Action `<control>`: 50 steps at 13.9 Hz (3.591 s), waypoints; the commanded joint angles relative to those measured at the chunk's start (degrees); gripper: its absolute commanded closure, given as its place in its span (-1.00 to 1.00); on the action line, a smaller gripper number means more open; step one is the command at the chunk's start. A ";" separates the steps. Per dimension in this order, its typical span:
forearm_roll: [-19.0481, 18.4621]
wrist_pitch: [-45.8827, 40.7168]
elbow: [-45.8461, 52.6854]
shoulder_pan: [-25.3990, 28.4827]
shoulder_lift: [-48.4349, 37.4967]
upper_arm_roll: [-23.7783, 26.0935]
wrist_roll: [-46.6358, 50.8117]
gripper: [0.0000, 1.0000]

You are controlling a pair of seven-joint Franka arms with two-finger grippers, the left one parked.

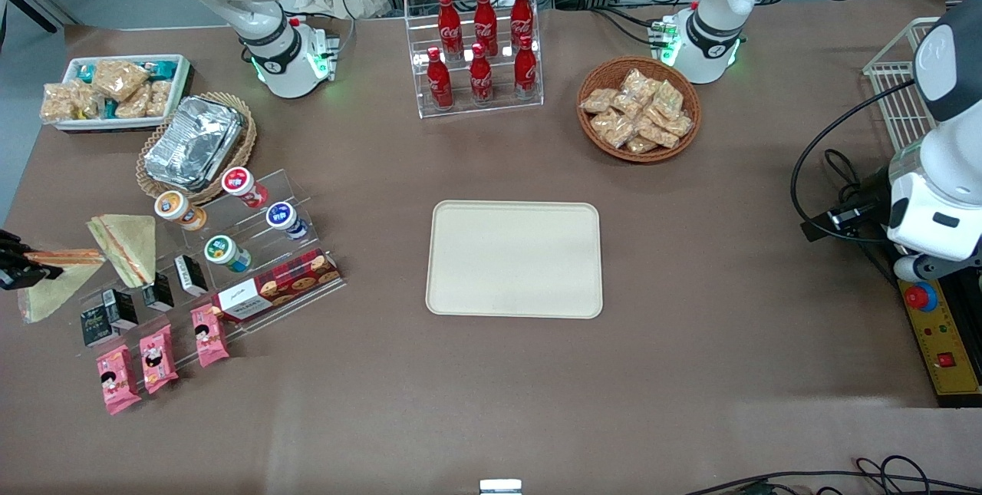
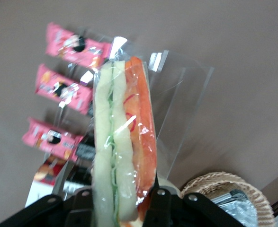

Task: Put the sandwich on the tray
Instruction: 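Carry the sandwich with the right gripper over the cream tray, then lower the sandwich onto the tray and open the right gripper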

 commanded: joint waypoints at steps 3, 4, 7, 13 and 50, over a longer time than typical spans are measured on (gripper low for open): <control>-0.38 -2.54 4.40 1.01 -0.05 1.39 -5.46 0.26; -0.38 -2.80 5.19 1.10 -0.05 2.18 -5.46 0.27; -0.47 -5.43 8.61 1.02 -0.14 6.04 -6.08 0.27; -0.91 -11.06 11.35 5.83 -1.99 15.89 -7.65 0.26; -20.95 23.47 10.39 52.08 24.81 16.34 -34.99 0.24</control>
